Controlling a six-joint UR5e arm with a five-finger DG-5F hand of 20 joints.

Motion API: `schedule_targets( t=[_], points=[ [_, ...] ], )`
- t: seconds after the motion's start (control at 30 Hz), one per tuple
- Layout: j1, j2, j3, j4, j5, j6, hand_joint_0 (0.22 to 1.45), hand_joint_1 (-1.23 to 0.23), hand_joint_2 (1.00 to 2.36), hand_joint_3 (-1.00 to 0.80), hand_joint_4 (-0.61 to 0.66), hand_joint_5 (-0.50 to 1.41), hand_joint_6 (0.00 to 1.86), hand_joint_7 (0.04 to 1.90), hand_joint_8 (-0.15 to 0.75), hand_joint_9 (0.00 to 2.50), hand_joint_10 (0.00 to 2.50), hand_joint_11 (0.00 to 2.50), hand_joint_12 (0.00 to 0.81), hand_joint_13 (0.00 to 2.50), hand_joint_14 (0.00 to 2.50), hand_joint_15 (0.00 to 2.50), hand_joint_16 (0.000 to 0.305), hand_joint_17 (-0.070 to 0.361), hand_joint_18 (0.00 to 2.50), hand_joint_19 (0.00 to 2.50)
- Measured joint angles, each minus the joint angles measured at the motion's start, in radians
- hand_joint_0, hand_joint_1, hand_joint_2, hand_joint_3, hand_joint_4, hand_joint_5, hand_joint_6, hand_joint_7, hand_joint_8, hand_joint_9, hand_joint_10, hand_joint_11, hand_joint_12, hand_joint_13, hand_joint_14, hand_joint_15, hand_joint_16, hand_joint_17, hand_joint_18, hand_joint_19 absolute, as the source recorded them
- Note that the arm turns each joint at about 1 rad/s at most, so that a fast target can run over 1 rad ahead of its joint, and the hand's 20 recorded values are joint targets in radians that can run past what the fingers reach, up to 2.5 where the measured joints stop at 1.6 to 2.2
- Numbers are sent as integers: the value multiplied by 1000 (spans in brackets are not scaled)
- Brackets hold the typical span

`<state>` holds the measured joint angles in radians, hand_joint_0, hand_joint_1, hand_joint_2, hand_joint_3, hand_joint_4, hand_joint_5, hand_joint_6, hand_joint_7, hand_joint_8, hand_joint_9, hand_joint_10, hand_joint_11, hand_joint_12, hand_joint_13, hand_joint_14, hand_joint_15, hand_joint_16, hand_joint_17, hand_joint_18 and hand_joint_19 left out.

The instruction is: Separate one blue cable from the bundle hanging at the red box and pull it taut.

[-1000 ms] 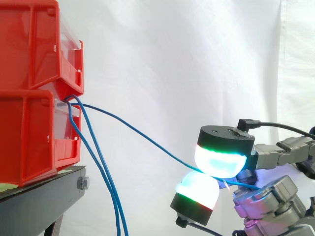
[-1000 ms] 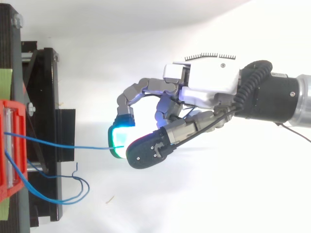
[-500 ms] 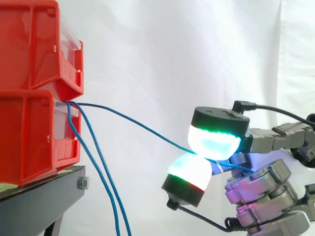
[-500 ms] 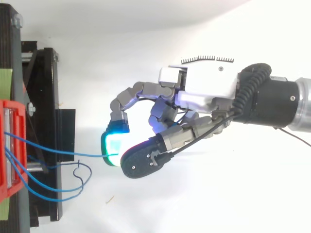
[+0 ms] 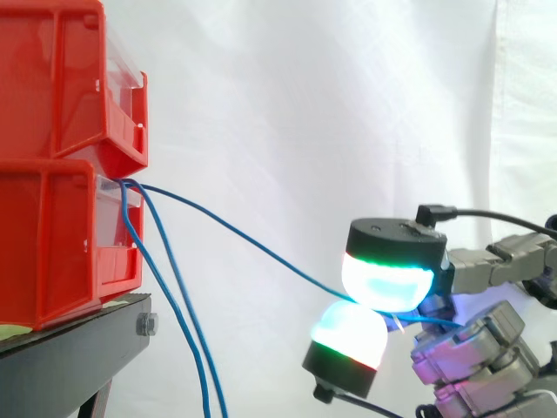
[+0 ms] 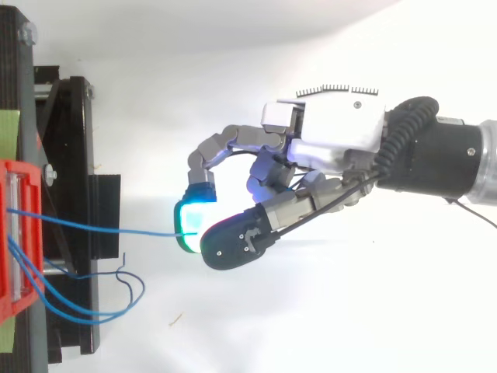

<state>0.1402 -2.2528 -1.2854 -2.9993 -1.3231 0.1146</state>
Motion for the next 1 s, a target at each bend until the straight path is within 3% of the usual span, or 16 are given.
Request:
schedule_targets(
  t=[0.1,0.33,0.4,0.67,1.0],
  points=[
    [-1,3,0,-28,-15,7,703,-794,1017,-139,-158,-190,912,1187,282,1167,1239,1484,346,1093,1604,1461,36,81,1430,1830],
    [-7,36,-8,-76,-126,0,704,-794,1017,-140,-155,-189,912,1179,284,1166,1250,1481,346,1093,1614,1439,36,80,1425,1846],
    [-8,50,-20,-89,-139,-4,704,-794,1017,-140,-156,-189,912,1179,286,1166,1250,1481,346,1093,1609,1457,36,80,1424,1835],
    [0,93,-112,-18,-126,-8,704,-795,1017,-139,-154,-189,912,1187,283,1164,1252,1480,349,1093,1608,1456,36,81,1426,1839],
    [3,94,-122,71,-120,-59,704,-795,1017,-141,-157,-188,912,1180,273,1162,1261,1471,346,1096,1612,1444,36,82,1427,1826]
  ],
)
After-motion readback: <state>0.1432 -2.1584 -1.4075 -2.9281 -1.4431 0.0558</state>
